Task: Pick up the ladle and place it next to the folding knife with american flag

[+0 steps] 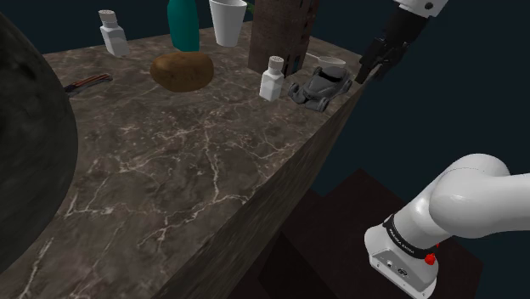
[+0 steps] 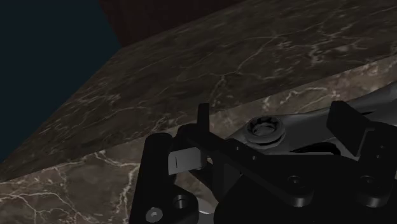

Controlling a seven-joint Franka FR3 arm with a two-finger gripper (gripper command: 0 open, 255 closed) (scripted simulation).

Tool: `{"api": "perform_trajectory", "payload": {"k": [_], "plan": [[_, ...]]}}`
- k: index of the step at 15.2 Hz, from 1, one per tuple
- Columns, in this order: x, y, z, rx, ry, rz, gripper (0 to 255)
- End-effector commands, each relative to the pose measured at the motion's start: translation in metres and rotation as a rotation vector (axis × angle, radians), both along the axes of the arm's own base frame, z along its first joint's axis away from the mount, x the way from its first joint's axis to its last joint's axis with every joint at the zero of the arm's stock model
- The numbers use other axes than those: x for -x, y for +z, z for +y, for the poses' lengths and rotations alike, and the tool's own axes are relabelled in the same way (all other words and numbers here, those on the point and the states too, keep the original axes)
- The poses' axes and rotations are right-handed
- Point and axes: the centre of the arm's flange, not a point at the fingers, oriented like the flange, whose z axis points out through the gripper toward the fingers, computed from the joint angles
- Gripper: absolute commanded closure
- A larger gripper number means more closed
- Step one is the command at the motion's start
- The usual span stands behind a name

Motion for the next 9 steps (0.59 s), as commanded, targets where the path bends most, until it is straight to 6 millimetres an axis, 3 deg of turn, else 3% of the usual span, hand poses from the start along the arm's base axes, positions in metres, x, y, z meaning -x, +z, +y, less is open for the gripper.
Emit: {"api": "perform_trajectory", "payload": {"k": [1, 9], "plan": [[0.000, 0.000, 0.000, 0.000, 0.000, 0.000, 0], [-0.108, 0.005, -0.033, -0.009, 0.124, 0.037, 0]]}}
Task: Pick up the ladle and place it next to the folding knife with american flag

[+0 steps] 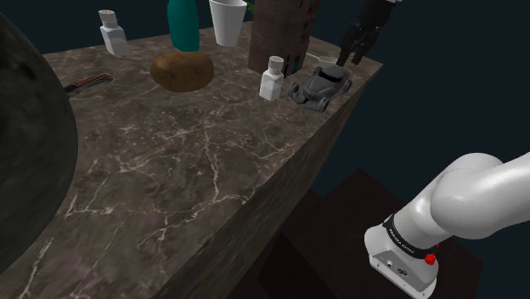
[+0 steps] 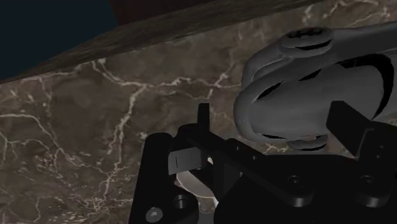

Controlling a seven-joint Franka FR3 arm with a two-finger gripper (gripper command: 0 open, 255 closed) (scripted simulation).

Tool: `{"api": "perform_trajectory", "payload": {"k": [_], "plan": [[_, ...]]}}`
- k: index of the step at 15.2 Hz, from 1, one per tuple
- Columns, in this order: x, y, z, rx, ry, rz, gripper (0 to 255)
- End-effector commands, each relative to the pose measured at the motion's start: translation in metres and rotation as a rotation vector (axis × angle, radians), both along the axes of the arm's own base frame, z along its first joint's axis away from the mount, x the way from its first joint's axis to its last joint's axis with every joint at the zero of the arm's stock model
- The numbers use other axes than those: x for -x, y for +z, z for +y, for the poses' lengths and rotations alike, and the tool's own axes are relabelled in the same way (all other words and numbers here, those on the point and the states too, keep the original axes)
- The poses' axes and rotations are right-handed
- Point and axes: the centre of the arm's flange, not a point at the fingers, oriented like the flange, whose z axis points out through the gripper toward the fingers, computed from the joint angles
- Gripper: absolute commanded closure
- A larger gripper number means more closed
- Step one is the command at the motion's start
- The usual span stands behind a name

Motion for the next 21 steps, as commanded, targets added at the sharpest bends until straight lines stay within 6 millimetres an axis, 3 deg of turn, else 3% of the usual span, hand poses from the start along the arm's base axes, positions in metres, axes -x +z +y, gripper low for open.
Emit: {"api": "perform_trajectory", "payload": {"k": [1, 12, 21], "plan": [[-0.029, 0.002, -0.006, -0.002, 0.033, 0.010, 0], [-0.180, 0.000, -0.027, -0.014, 0.199, 0.060, 0], [-0.178, -0.039, -0.023, -0.014, 0.199, 0.060, 0]]}}
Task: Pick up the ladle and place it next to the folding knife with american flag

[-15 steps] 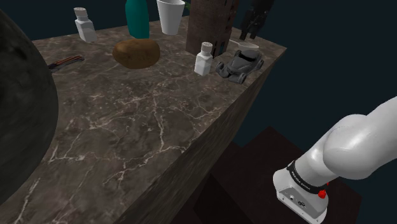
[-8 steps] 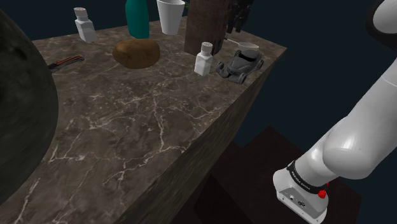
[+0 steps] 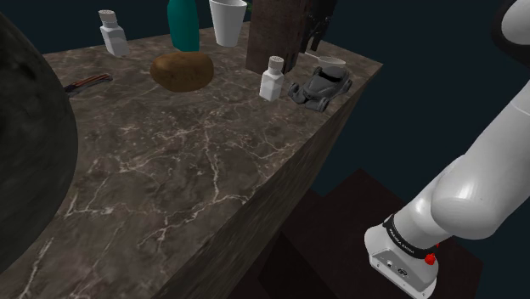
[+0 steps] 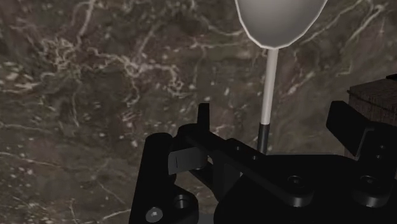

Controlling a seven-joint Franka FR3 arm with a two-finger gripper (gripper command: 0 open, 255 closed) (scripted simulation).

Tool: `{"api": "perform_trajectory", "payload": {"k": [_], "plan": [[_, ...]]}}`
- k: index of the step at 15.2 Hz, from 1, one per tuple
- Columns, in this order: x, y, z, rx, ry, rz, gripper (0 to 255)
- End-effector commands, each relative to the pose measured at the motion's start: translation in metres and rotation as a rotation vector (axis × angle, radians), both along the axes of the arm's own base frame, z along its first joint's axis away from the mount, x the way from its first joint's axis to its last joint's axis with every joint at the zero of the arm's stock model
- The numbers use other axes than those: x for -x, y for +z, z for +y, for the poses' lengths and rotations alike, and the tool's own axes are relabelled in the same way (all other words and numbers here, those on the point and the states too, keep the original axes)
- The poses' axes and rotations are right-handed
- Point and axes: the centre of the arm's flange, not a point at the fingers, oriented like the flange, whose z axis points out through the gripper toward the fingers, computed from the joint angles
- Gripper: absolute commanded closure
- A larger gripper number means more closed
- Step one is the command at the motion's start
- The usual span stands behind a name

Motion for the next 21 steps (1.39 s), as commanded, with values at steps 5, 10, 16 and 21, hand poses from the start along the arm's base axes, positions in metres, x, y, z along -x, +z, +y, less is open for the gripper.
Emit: {"api": "perform_trajectory", "payload": {"k": [5, 10, 16, 21], "plan": [[-0.001, -0.010, 0.002, 0.002, 0.003, 0.015, 0], [0.001, -0.009, 0.003, 0.002, 0.003, 0.016, 255], [-0.001, -0.010, 0.002, 0.002, 0.003, 0.015, 255], [-0.001, 0.016, 0.002, 0.002, 0.003, 0.015, 255]]}}
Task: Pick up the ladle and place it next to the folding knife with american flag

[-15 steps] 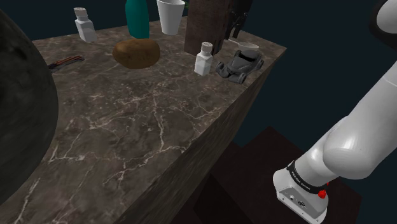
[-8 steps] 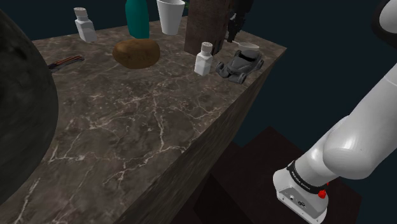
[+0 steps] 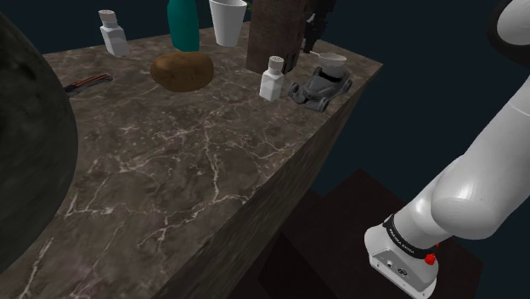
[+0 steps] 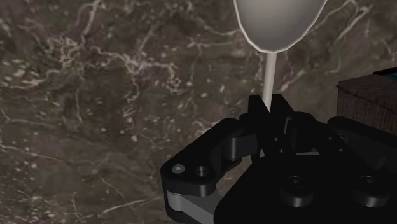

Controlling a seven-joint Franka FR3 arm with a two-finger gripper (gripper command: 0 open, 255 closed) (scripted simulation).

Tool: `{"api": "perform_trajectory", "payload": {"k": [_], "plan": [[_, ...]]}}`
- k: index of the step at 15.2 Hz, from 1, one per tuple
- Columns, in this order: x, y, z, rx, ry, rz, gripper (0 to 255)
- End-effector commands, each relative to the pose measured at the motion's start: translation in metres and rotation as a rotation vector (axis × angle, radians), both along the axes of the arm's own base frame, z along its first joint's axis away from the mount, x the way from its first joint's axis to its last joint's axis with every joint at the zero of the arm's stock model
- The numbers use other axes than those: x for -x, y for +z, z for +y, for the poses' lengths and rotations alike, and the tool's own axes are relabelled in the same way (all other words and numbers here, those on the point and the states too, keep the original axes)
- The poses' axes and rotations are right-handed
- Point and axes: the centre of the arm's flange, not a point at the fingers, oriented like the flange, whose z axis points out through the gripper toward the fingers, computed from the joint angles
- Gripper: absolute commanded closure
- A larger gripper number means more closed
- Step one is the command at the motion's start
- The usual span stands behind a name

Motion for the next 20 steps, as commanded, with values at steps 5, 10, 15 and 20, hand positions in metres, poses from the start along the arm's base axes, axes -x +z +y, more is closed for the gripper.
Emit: {"api": "perform_trajectory", "payload": {"k": [5, 10, 15, 20], "plan": [[0.000, 0.031, 0.000, 0.000, 0.001, 0.001, 255], [0.000, 0.058, 0.000, 0.000, 0.001, 0.001, 255], [0.000, 0.084, 0.000, 0.000, 0.001, 0.001, 255], [0.017, 0.089, 0.050, 0.000, 0.001, 0.001, 255]]}}
